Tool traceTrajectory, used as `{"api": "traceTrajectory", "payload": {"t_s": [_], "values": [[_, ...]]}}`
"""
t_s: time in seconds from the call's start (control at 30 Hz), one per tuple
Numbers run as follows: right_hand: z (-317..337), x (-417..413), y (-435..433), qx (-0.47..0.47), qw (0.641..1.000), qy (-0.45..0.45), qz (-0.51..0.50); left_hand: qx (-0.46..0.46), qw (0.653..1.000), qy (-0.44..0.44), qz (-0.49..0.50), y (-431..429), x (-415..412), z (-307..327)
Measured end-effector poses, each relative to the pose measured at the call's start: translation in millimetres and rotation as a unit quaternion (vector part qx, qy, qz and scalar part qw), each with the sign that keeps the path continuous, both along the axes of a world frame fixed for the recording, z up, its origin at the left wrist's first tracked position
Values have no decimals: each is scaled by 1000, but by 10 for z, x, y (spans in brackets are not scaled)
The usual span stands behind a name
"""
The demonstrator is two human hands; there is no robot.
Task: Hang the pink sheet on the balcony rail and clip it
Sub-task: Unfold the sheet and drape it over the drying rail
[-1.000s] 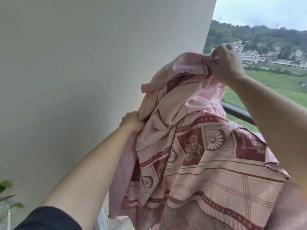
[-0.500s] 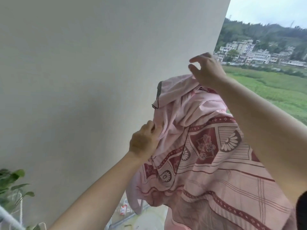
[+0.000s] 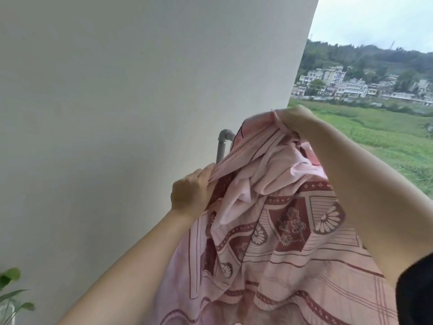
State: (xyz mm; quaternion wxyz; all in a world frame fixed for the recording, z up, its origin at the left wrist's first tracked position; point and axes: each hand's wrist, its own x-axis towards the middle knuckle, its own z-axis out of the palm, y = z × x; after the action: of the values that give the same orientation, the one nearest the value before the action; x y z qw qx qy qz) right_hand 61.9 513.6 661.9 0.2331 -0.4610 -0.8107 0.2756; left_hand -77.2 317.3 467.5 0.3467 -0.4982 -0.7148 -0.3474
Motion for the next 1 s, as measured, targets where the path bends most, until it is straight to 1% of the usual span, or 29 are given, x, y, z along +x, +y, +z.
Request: {"api": "traceTrajectory", "payload": {"t_s": [0.03, 0.1, 0.13, 0.17, 0.2, 0.23, 0.27, 0.3, 0.33, 0.37, 0.4, 0.43, 0.47, 0.5, 0.53, 0.57, 0.63, 0.67, 0.7, 0.73, 0.8, 0.83, 0.87, 0.9, 0.93, 0.97, 1.0], "values": [[17, -26, 104, 29, 998, 49, -36, 9, 1000, -9, -4, 91, 1, 67], [141, -78, 197, 25, 987, 139, -82, 28, 999, -24, -16, 257, 26, 229], [236, -118, 225, 27, 973, 211, -90, 38, 998, -37, -27, 315, 42, 324], [364, -141, 224, 38, 952, 290, -91, 59, 996, -50, -41, 357, 54, 427], [501, -171, 254, 59, 922, 375, -80, 84, 993, -63, -53, 393, 65, 549], [660, -170, 229, 85, 882, 456, -83, 113, 989, -73, -63, 429, 68, 684], [830, -152, 222, 131, 837, 522, -94, 138, 985, -75, -67, 467, 70, 840], [980, -117, 146, 184, 789, 575, -112, 160, 982, -73, -69, 513, 68, 998], [1092, -126, 160, 243, 762, 589, -116, 178, 979, -78, -69, 552, 66, 1149], [1166, -124, 125, 280, 760, 574, -118, 193, 974, -97, -68, 595, 55, 1272], [1111, -232, 229, 300, 790, 521, -123, 203, 969, -130, -61, 637, 23, 1354], [959, -338, 343, 287, 863, 402, -108, 207, 962, -171, -42, 679, -40, 1385], [741, -524, 780, 276, 932, 226, -63, 200, 955, -219, -8, 711, -132, 1373], [512, -700, 1230, 253, 965, 59, -32, 181, 946, -267, 37, 731, -264, 1320], [356, -754, 1290, 235, 969, -71, -12, 151, 932, -318, 79, 736, -417, 1234], [233, -728, 1277, 201, 970, -133, 15, 124, 914, -370, 110, 732, -566, 1131], [132, -613, 1030, 119, 971, -200, 54, 90, 877, -452, 135, 714, -809, 938], [94, -543, 902, 90, 960, -250, 84, 86, 862, -482, 130, 714, -871, 870], [57, -447, 821, 70, 953, -282, 81, 93, 851, -503, 119, 729, -901, 827], [50, -422, 885, 56, 950, -298, 79, 110, 839, -524, 97, 754, -908, 806], [36, -353, 866, -5, 940, -332, 74, 149, 798, -584, 28, 821, -885, 819], [15, -345, 910, -24, 935, -347, 74, 148, 775, -615, -6, 857, -871, 842], [-33, -322, 910, -65, 924, -366, 86, 128, 759, -638, -38, 885, -855, 876], [-109, -308, 873, -109, 907, -390, 114, 97, 748, -654, -68, 923, -853, 912], [-191, -287, 801, -161, 892, -395, 150, 74, 740, -662, -95, 965, -839, 961], [-260, -300, 745, -188, 886, -383, 180, 58, 740, -660, -114, 1018, -827, 1006], [-334, -322, 717, -212, 895, -336, 204, 54, 745, -652, -127, 1068, -786, 1070]]}}
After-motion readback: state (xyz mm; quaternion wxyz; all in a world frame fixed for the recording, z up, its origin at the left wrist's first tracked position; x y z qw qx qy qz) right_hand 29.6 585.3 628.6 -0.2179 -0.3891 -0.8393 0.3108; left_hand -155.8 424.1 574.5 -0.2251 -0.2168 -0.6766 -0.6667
